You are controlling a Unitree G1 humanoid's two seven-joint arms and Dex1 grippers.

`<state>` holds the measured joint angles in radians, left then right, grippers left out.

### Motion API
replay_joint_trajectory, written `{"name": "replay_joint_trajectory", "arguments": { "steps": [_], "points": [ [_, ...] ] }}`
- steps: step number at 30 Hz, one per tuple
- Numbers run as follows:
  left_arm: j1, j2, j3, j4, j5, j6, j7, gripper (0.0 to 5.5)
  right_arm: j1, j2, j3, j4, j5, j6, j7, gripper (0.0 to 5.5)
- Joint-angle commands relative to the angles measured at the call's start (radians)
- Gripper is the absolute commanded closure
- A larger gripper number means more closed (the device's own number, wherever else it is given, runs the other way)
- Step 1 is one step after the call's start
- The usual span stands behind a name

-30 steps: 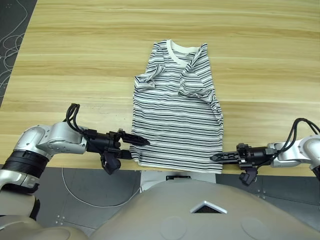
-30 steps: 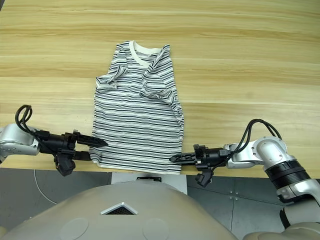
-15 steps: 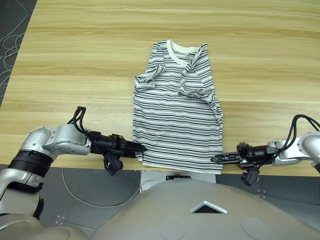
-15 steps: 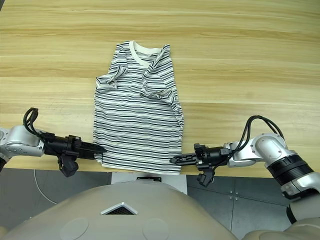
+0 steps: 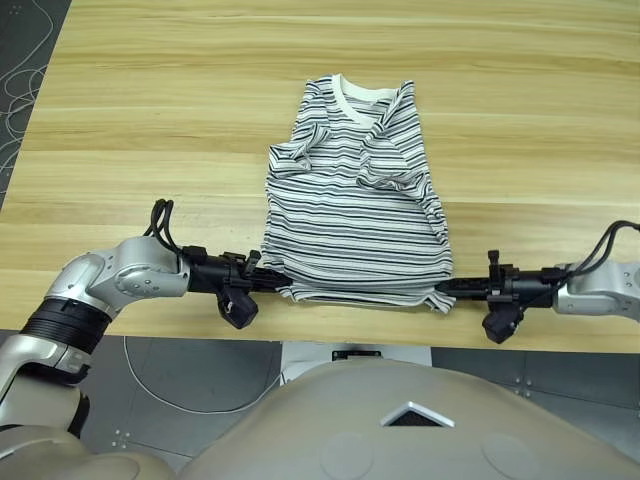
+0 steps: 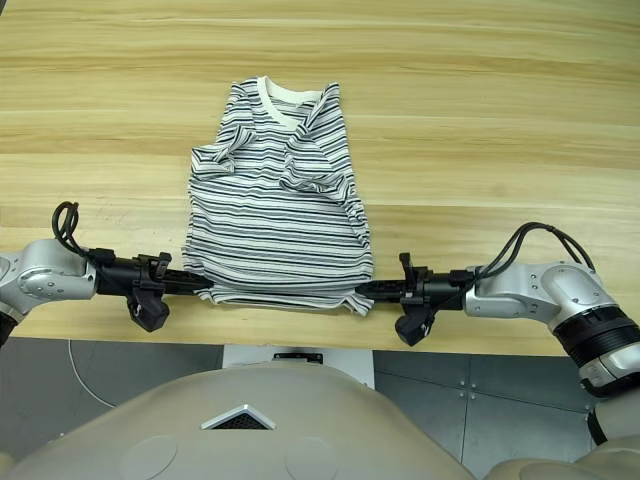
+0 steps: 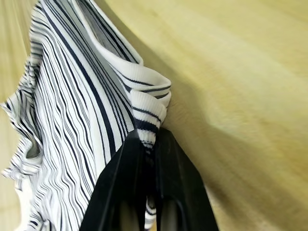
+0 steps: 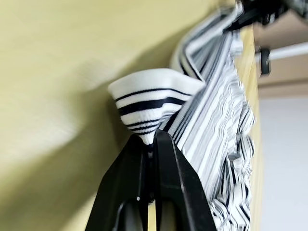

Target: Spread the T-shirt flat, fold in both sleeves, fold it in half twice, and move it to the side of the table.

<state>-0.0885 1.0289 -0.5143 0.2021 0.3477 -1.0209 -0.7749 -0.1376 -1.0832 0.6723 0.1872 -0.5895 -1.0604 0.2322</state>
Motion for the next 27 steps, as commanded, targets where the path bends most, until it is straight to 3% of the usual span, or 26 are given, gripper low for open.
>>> {"name": "replay_joint_trajectory", "arguments": {
  "steps": [1, 11, 20, 27],
  "points": [
    [0.041, 0.139, -0.026, -0.188, -0.238, 0.361, -0.297, 5.26, -0.037, -0.069, 0.033, -0.151, 0.418, 0.228, 0.362, 5.4],
    [0.118, 0.224, 0.067, -0.544, -0.64, 0.813, -0.556, 5.26, 0.006, -0.099, -0.079, -0.351, 0.906, 0.733, 0.875, 5.4],
    [0.085, 0.13, 0.183, -0.686, -0.857, 1.098, -0.553, 5.26, 0.099, -0.105, -0.189, -0.4, 1.033, 0.998, 1.102, 5.4],
    [0.166, 0.192, 0.215, -0.701, -0.867, 1.13, -0.696, 5.26, 0.158, -0.101, -0.254, -0.415, 1.061, 1.125, 1.229, 5.4]
  ]
}}
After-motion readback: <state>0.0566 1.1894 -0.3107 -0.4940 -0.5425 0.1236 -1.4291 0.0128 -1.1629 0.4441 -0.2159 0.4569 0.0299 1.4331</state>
